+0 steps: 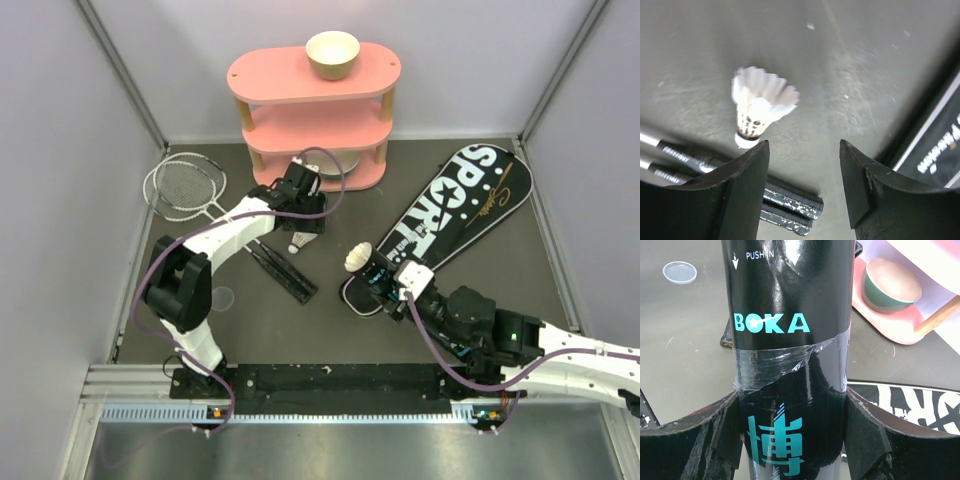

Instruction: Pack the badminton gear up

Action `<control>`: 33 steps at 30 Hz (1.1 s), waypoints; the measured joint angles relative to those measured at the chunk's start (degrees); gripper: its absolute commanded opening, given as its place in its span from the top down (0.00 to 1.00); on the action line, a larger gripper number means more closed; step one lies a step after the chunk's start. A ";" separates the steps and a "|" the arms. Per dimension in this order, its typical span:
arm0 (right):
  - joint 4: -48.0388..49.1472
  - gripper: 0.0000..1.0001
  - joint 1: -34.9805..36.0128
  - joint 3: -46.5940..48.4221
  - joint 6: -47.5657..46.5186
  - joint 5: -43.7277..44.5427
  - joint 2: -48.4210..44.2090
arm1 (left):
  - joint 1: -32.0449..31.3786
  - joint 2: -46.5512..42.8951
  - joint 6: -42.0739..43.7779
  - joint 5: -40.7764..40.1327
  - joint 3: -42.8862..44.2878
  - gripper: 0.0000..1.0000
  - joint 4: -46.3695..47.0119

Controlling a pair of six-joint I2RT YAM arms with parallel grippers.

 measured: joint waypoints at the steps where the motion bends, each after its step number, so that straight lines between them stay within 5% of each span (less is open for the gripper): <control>1: 0.02 1.00 0.00 0.00 -0.02 0.00 0.24 | -0.39 0.09 -3.06 -3.15 0.33 0.35 -0.79; 10: 0.17 1.00 0.00 0.00 0.00 -0.31 0.39 | -2.95 11.08 -22.58 -23.06 13.64 0.40 -10.73; 21: 0.17 1.00 0.00 -0.02 0.04 -0.39 -0.15 | -2.93 16.70 -29.55 -28.48 16.70 0.52 -16.35; 29: 0.17 1.00 0.00 -0.02 0.02 -0.39 -0.15 | -2.93 17.68 -30.42 -29.07 16.44 0.99 -16.92; 33: 0.20 1.00 0.00 -0.02 0.02 0.00 0.70 | -2.93 14.58 -29.00 -28.33 13.84 1.00 -15.65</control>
